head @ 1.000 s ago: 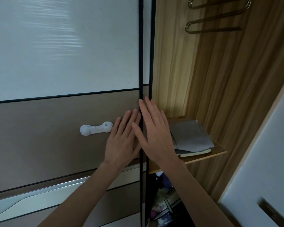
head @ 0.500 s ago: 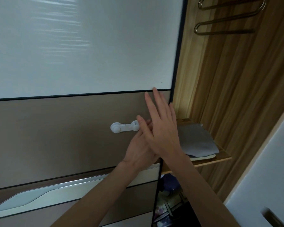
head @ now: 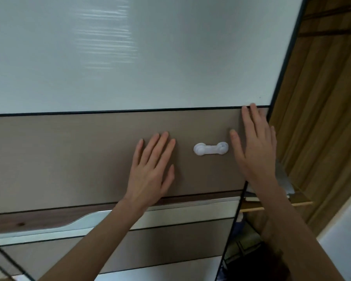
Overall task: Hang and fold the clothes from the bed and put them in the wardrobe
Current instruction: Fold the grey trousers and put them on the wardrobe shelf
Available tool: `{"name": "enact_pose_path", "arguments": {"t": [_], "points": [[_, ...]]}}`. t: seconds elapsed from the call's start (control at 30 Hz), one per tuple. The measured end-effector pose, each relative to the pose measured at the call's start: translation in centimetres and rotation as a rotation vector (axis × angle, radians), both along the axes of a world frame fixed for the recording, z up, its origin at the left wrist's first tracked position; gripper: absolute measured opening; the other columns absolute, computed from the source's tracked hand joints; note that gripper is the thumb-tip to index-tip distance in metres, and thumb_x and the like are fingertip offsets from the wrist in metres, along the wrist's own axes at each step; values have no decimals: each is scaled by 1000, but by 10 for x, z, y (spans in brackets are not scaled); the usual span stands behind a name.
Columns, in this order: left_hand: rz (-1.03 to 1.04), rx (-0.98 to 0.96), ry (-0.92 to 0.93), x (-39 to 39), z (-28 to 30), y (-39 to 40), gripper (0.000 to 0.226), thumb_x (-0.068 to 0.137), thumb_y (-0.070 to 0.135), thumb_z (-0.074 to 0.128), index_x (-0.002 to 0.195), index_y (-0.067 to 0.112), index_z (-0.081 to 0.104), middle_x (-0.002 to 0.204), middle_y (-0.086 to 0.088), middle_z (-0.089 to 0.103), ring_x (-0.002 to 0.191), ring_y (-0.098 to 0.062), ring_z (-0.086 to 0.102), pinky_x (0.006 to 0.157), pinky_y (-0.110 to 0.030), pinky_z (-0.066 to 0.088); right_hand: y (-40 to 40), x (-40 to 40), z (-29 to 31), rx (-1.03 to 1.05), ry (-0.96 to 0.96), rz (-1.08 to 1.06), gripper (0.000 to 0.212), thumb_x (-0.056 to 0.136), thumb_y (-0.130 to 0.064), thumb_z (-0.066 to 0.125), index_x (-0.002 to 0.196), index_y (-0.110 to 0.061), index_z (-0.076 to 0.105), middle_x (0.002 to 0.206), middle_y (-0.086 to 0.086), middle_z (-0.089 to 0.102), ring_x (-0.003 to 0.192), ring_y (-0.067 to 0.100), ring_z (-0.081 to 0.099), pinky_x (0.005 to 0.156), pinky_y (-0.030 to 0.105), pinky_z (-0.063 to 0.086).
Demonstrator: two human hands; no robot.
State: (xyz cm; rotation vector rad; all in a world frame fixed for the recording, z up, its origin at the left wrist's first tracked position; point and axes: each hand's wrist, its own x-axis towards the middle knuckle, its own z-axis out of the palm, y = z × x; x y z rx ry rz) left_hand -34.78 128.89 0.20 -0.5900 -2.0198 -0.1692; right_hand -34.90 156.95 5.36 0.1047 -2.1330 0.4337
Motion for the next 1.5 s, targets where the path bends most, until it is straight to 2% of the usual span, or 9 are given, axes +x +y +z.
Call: {"name": "enact_pose_path", "arguments": {"t": [0.2, 0.33, 0.47, 0.57, 0.7, 0.87, 1.0, 1.17, 1.5], "points": [[67, 16, 3, 3, 5, 3, 61, 101, 26, 55, 158, 10, 37, 168, -12, 26, 157, -29, 22, 124, -59, 21, 27, 0, 2, -30, -33, -88, 64, 108, -52, 32, 165, -28, 16, 173, -4, 13, 159, 22, 12, 125, 59, 18], [118, -19, -38, 0, 6, 14, 68, 102, 30, 55, 162, 12, 28, 171, -11, 16, 159, -28, 13, 126, -57, 16, 33, 3, 7, -102, -29, -112, 65, 107, -57, 28, 165, -28, 19, 173, -1, 13, 159, 24, 14, 125, 59, 19], [131, -52, -80, -4, 3, 41, 73, 103, 39, 54, 164, 15, 22, 172, -11, 10, 159, -29, 7, 127, -56, 14, 16, 6, 6, 59, -3, -43, 65, 108, -53, 34, 165, -27, 18, 174, 1, 9, 159, 25, 12, 127, 50, 14], [147, -65, -101, -4, 4, 63, 75, 103, 43, 52, 164, 16, 19, 172, -11, 7, 159, -30, 5, 127, -56, 15, 5, 3, -4, 162, -30, 4, 65, 108, -54, 36, 165, -28, 18, 174, 1, 5, 160, 24, 7, 128, 52, 13], [119, -114, -112, -3, 6, 86, 75, 103, 40, 50, 165, 16, 15, 173, -11, 4, 159, -30, 2, 126, -56, 15, 15, -3, -15, 128, -74, -34, 66, 108, -55, 34, 166, -30, 13, 174, 2, 0, 160, 24, 0, 128, 51, 12], [68, -175, -92, -6, 8, 95, 73, 103, 36, 50, 165, 16, 17, 173, -8, 7, 160, -26, 6, 127, -55, 14, 44, -6, -19, 109, -117, -101, 68, 108, -58, 30, 166, -34, 4, 174, 0, -7, 160, 22, -7, 128, 54, 12], [69, -139, -84, -6, 4, 88, 72, 103, 35, 53, 164, 16, 21, 172, -9, 11, 159, -28, 8, 126, -56, 14, 49, -3, -18, 97, -68, -151, 69, 108, -55, 34, 166, -26, 12, 174, 5, 3, 160, 27, 3, 126, 56, 18], [85, -97, -60, -5, 5, 76, 72, 102, 34, 55, 163, 14, 21, 172, -11, 11, 159, -29, 9, 126, -57, 15, 27, 0, -17, 161, -6, -59, 66, 108, -52, 39, 165, -24, 19, 173, 7, 8, 159, 29, 12, 124, 57, 22], [139, -29, -47, -8, 3, 62, 71, 102, 36, 54, 163, 14, 24, 172, -11, 12, 159, -30, 9, 125, -60, 17, 61, -10, -26, 110, -77, -91, 64, 108, -54, 33, 165, -31, 15, 174, -2, 4, 160, 25, 5, 124, 59, 18]]}}
